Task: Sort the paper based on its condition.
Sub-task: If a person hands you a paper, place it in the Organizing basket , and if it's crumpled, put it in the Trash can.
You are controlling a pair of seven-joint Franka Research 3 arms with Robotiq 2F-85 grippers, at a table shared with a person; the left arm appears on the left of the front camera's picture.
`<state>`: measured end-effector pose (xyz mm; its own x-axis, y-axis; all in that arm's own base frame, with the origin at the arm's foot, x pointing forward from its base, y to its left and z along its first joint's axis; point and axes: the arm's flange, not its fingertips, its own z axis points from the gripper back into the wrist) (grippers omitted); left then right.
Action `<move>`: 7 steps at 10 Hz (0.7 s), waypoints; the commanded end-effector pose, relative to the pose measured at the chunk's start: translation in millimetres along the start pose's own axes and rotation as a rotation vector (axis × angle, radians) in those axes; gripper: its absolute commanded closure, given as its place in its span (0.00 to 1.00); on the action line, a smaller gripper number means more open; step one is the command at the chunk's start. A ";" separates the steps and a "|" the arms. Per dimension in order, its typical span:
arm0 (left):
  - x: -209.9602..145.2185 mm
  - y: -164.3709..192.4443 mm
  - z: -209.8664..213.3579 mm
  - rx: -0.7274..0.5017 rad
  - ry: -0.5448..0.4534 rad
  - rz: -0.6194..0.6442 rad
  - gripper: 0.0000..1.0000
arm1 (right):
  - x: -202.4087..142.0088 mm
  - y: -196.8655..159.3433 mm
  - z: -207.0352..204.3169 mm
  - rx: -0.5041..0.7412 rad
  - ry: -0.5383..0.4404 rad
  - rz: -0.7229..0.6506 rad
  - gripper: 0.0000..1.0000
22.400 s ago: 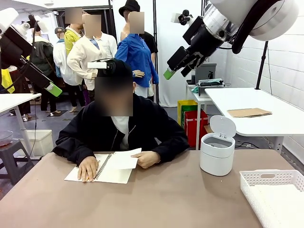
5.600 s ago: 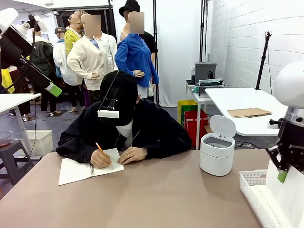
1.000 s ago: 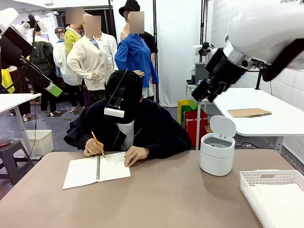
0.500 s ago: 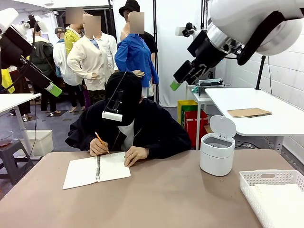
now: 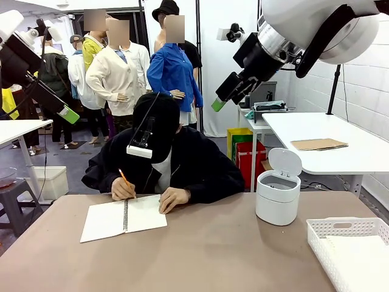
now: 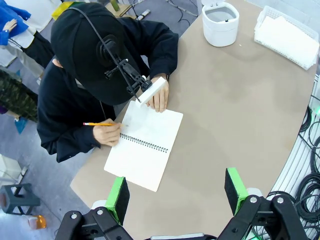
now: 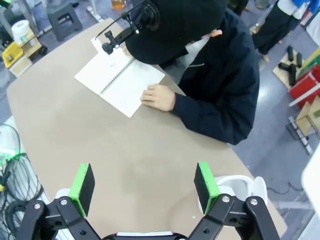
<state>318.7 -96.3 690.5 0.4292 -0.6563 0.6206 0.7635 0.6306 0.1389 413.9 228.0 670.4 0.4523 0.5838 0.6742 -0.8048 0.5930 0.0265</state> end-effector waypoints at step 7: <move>-0.3 0.3 0.5 -0.001 -0.002 0.001 0.00 | -1.0 -0.4 0.0 0.004 0.006 -0.002 0.00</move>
<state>318.7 -96.3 690.5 0.4292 -0.6563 0.6206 0.7635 0.6307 0.1389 413.1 227.5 668.9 0.4562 0.5941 0.6625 -0.8063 0.5910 0.0253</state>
